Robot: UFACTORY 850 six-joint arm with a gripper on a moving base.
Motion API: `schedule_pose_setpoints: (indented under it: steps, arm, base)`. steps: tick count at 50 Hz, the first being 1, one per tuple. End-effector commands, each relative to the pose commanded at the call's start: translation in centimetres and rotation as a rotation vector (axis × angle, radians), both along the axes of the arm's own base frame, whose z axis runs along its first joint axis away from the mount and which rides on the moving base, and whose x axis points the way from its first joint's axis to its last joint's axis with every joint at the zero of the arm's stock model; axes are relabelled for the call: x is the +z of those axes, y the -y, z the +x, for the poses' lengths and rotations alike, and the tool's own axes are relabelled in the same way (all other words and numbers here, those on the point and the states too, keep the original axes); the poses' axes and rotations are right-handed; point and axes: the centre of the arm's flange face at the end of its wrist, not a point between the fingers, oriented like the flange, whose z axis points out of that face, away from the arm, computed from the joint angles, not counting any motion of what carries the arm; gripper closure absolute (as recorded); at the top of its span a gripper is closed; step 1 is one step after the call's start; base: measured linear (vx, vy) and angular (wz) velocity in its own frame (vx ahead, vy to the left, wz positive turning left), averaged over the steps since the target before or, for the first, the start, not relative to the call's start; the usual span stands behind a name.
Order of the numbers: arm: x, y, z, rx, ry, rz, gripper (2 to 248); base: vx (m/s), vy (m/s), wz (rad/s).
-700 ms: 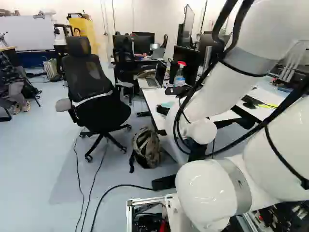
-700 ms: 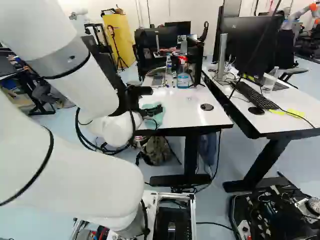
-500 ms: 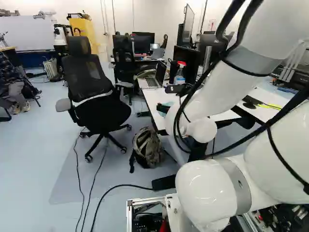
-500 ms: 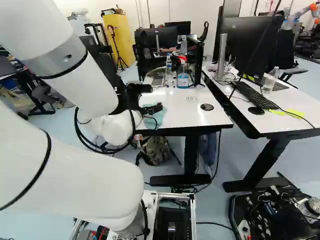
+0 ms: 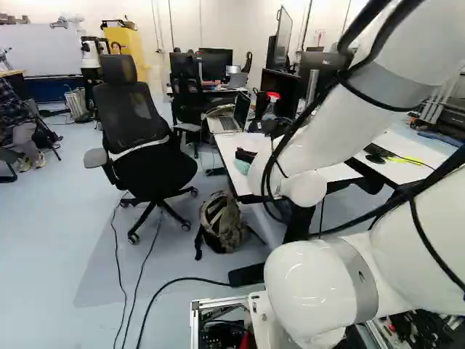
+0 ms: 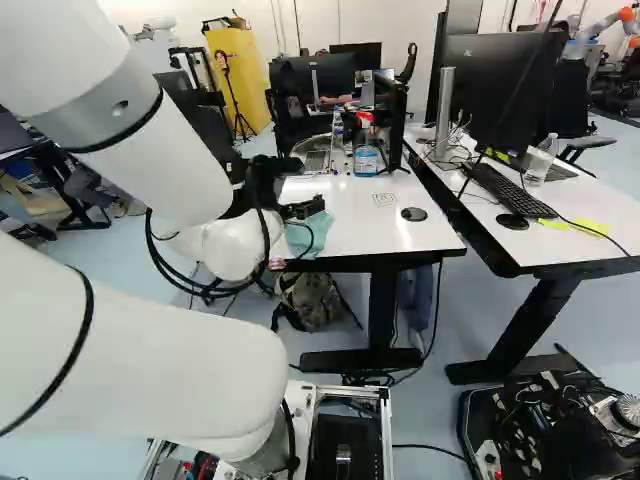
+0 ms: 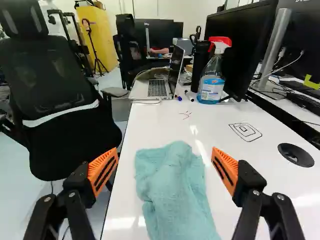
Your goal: Clean the table with the green towel
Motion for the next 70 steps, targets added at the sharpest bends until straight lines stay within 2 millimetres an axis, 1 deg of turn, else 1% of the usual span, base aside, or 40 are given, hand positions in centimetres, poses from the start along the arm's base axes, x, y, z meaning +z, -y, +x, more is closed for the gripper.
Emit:
schedule_pose_setpoints:
  steps: [19, 35, 53, 70]
  arm:
    - [1.0, 0.0, 1.6, 0.000, -0.080, 0.000, 3]
    - [0.2, 0.0, 2.6, 0.000, -0.205, 0.000, 3]
    - [0.0, 0.0, 4.0, 0.000, -0.268, 0.000, 3]
    - [-0.5, 0.0, 4.5, 0.000, -0.347, 0.000, 3]
  base:
    - [0.000, 0.000, 0.000]
    - [0.000, 0.000, 0.000]
    - [0.000, 0.000, 0.000]
    - [0.000, 0.000, 0.000]
